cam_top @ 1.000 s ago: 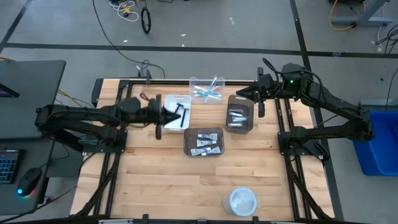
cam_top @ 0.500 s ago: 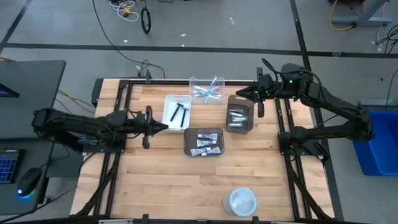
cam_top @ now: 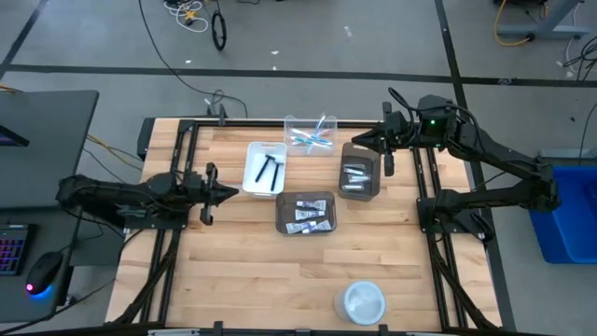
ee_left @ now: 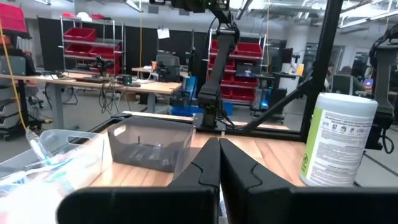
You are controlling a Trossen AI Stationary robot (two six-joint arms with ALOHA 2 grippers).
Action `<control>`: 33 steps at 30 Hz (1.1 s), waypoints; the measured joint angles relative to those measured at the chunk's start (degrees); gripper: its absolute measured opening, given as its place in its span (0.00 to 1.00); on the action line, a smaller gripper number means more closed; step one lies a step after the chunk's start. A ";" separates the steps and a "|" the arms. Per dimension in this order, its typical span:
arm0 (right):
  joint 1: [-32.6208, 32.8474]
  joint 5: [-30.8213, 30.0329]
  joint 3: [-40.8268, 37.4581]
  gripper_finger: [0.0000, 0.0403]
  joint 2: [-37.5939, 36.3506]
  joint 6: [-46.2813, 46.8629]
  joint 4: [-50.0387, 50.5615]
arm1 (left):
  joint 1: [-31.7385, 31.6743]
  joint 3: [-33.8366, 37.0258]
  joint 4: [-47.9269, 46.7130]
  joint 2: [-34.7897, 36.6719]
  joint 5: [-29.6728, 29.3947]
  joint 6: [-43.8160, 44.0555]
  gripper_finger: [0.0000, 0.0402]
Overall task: Pick & Place Travel size toiletries
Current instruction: Return to Home Position
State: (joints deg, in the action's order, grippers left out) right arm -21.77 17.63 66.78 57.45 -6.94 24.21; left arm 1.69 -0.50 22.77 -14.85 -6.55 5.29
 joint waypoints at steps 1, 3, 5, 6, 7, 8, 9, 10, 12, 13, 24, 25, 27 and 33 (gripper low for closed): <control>-0.01 0.00 0.00 0.01 0.00 0.00 0.01 | 0.00 -0.04 -1.08 1.04 -0.06 -0.10 0.00; -0.01 0.00 0.00 0.01 0.00 -0.01 0.00 | 0.00 -0.06 -3.23 2.56 -0.22 -0.64 0.00; -0.01 0.00 0.00 0.01 0.00 0.00 -0.01 | -0.02 -0.06 -5.30 3.70 -0.23 -1.29 0.00; -0.01 0.00 0.00 0.01 0.00 0.00 -0.01 | 0.00 -0.06 -6.55 4.28 -0.27 -1.54 0.00; -0.01 0.00 0.00 0.01 0.00 -0.02 0.00 | 0.00 -0.06 -7.91 4.73 -0.76 -1.54 0.00; -0.01 0.00 0.00 0.01 0.00 0.00 0.01 | 0.00 -0.06 -9.32 5.01 -1.61 -1.55 0.00; -0.01 0.00 0.00 0.01 0.00 -0.02 -0.01 | 0.00 -0.06 -11.01 5.31 -2.53 -1.65 0.00; -0.01 0.00 0.00 0.01 0.00 0.00 -0.01 | 0.00 -0.06 -12.43 5.54 -3.27 -1.87 0.00; -0.01 0.00 0.00 0.01 0.00 -0.01 -0.01 | -0.02 -0.06 -14.38 5.66 -3.98 -2.18 0.00; -0.01 0.00 0.00 0.01 0.00 0.00 -0.01 | -0.02 -0.06 -15.28 5.64 -3.94 -1.89 0.00; -0.01 0.00 0.00 0.01 0.00 -0.02 -0.01 | -0.02 -0.06 -20.62 5.61 1.21 1.49 0.00; -0.01 0.00 0.00 0.01 0.00 0.00 -0.01 | 0.00 -0.06 -20.77 5.61 1.69 1.44 0.00; -0.01 0.02 0.00 0.01 0.00 -0.02 -0.01 | 0.00 -0.06 -21.07 5.61 2.71 0.57 0.00; 0.00 0.02 0.00 0.01 0.00 -0.01 0.01 | 0.02 -0.12 -21.73 4.97 5.83 0.09 0.01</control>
State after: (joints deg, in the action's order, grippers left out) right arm -21.78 17.65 66.78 57.45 -6.95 24.22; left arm 1.72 -0.62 1.03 -9.88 -0.72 5.38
